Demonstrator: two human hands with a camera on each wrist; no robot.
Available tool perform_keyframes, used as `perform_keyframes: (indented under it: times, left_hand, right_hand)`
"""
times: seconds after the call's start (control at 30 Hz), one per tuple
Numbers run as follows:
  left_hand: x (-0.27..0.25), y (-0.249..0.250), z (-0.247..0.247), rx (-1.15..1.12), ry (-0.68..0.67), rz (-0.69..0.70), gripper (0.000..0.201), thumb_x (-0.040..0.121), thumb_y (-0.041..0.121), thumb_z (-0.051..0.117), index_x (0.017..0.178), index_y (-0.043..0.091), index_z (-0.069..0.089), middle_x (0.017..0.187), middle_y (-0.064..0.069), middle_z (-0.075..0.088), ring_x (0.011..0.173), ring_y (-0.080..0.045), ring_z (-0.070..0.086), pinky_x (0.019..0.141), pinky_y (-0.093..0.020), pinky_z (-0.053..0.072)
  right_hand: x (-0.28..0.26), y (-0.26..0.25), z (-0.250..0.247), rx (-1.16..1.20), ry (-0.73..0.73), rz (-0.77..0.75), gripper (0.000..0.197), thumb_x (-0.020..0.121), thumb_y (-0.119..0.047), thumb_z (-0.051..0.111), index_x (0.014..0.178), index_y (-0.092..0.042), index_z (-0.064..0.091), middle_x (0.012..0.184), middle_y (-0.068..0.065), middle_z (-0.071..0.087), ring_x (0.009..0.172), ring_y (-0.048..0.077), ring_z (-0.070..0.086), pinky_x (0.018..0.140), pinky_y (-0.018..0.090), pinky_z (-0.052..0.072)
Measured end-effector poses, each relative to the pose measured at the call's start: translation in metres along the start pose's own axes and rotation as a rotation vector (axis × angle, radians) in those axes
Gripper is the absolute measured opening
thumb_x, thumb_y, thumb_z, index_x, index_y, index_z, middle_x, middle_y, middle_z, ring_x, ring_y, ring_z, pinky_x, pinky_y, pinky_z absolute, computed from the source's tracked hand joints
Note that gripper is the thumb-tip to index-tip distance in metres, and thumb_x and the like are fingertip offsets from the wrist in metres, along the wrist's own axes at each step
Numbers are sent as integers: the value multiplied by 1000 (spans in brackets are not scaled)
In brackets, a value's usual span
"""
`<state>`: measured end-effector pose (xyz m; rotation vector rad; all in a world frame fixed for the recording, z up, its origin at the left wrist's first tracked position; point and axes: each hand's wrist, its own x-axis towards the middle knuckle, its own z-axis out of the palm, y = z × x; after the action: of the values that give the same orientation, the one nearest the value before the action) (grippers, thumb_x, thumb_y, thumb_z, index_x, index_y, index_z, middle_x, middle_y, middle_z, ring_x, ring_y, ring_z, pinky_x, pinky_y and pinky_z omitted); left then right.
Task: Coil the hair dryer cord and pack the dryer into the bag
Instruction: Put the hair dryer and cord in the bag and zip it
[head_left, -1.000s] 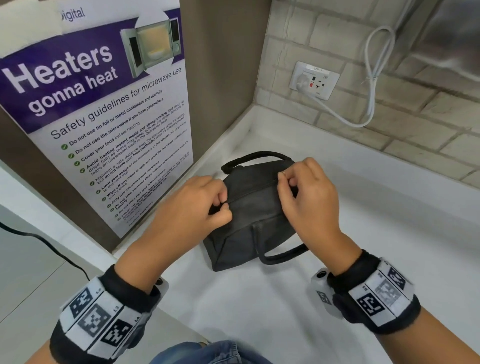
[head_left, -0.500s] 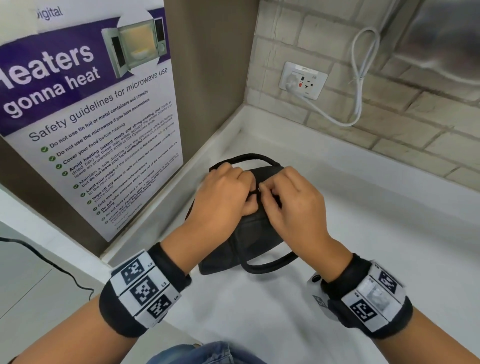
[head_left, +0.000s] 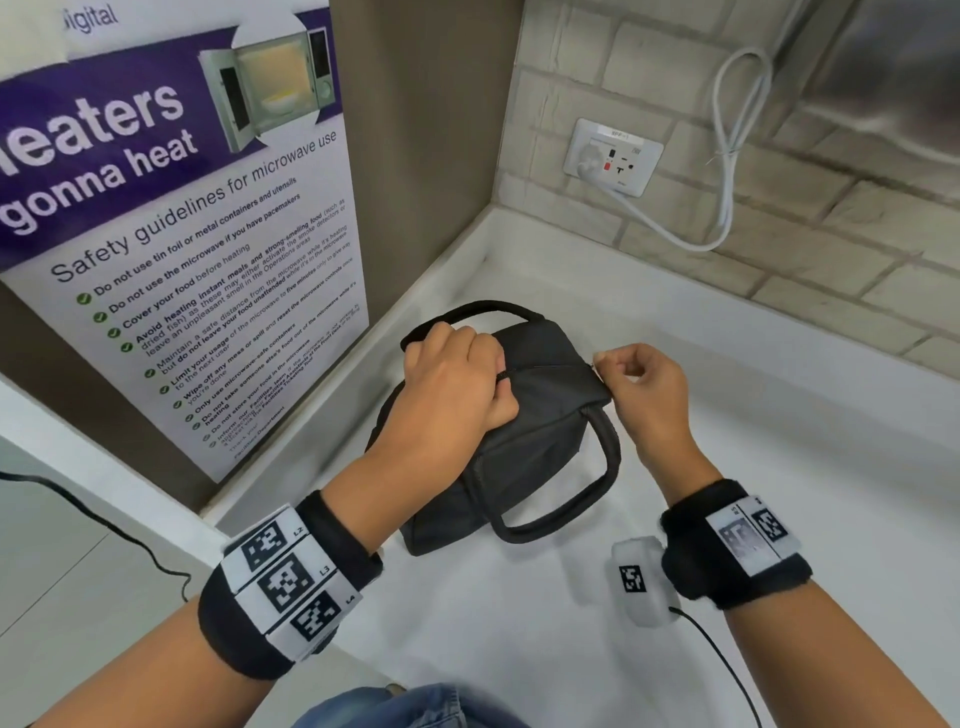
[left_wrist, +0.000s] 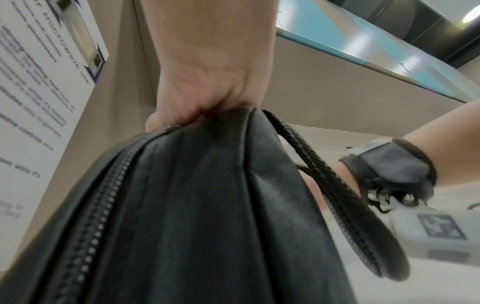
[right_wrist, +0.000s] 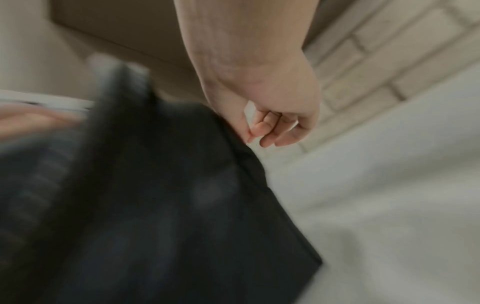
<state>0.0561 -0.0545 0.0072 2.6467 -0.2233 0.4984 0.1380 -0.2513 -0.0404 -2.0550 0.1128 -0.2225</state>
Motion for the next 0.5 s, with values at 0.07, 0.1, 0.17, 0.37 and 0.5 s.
perform_keyframes:
  times: [0.07, 0.1, 0.17, 0.37, 0.5]
  left_hand:
    - [-1, -1, -1, 12, 5, 1, 27, 72, 26, 38, 69, 6, 56, 65, -7, 57, 68, -31, 57, 62, -36, 44]
    - [-1, 0, -2, 17, -7, -1, 28, 72, 26, 37, 69, 6, 56, 65, -7, 57, 68, -31, 57, 63, -36, 44]
    - [-2, 4, -3, 26, -25, -4, 28, 72, 26, 37, 68, 6, 56, 65, -6, 57, 69, -31, 57, 62, -36, 43]
    - [-3, -3, -8, -2, -84, 29, 12, 84, 20, 58, 90, 10, 58, 85, 3, 48, 95, -25, 48, 81, -28, 25]
    - [-12, -12, -27, -69, -133, 129, 25, 87, 41, 51, 105, 24, 56, 107, 10, 51, 111, -13, 39, 93, -26, 20]
  right_hand:
    - [5, 26, 3, 20, -2, 167, 13, 81, -22, 67, 72, -13, 64, 69, -3, 62, 71, 17, 57, 71, 33, 49]
    - [4, 38, 7, 34, -18, 241, 12, 81, -19, 66, 71, -13, 64, 69, -1, 62, 71, 20, 57, 70, 34, 50]
    - [-1, 54, 17, 54, -65, 322, 19, 83, -8, 60, 65, -14, 61, 65, 1, 59, 70, 22, 54, 66, 34, 49]
    - [-10, 56, 16, 199, -140, 426, 11, 91, -6, 52, 84, -7, 60, 85, 12, 63, 80, 24, 60, 72, 34, 55]
    - [-37, 55, -8, 93, -257, 445, 16, 93, -26, 54, 105, -17, 56, 101, 9, 64, 91, 20, 63, 70, 26, 51]
